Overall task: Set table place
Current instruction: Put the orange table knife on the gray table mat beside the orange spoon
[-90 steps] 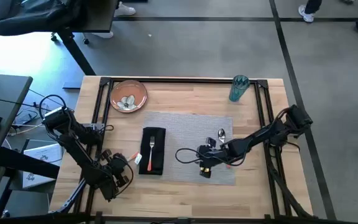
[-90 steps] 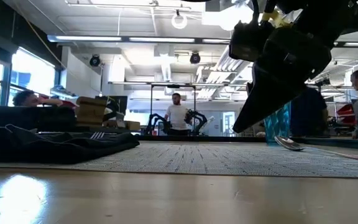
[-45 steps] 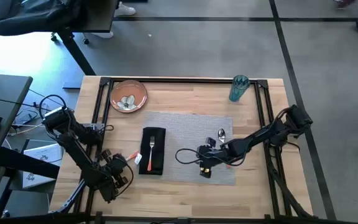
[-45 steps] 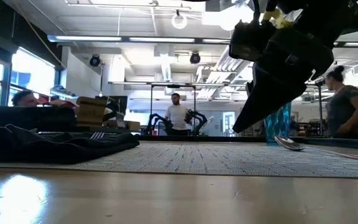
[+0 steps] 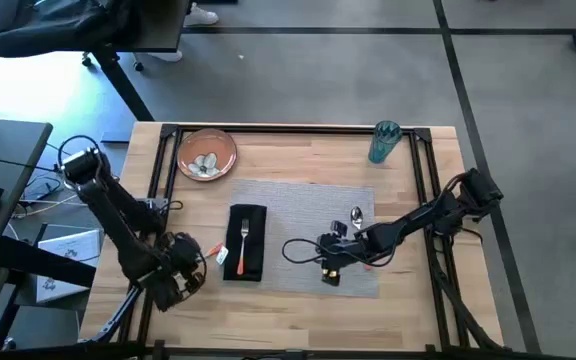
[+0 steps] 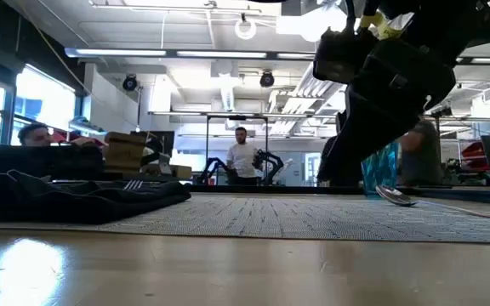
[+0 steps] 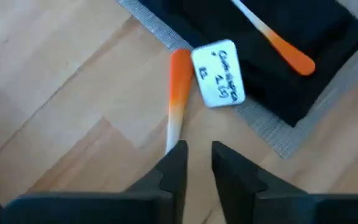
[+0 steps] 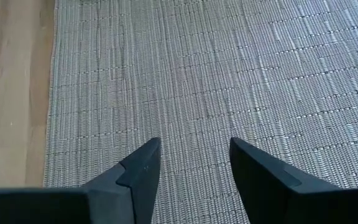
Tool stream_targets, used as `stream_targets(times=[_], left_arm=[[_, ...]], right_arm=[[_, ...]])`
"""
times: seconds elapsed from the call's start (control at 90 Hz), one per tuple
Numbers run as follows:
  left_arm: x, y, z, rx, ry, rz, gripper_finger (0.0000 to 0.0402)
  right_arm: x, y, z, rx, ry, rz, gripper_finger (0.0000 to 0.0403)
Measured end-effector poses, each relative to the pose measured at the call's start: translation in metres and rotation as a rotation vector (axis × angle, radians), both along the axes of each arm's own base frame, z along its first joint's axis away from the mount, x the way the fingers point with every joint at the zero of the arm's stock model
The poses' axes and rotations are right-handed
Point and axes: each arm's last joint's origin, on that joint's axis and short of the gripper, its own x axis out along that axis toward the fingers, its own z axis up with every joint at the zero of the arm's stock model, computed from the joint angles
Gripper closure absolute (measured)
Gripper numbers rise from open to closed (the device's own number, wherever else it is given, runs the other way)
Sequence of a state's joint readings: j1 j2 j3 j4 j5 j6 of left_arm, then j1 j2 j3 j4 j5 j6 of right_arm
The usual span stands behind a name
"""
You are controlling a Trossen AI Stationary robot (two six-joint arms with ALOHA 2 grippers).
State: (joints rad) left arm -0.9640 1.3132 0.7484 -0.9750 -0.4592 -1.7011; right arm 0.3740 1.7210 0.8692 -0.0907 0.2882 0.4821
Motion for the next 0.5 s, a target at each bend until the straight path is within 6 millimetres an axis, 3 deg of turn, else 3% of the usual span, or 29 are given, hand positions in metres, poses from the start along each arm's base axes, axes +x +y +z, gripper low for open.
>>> stream_targets(times=[0.222,0.5], left_arm=[[0.002,0.018,-0.031,-0.166,0.13,-0.089,0.0252],[0.013,0.035,-0.044,-0.153,0.165,-0.121,0.0255]], right_arm=[[0.0,0.0,0.0,-0.006,-0.005,0.009,0.0231],[0.001,-0.001,0.001,-0.03,-0.015,-0.011,0.0231]])
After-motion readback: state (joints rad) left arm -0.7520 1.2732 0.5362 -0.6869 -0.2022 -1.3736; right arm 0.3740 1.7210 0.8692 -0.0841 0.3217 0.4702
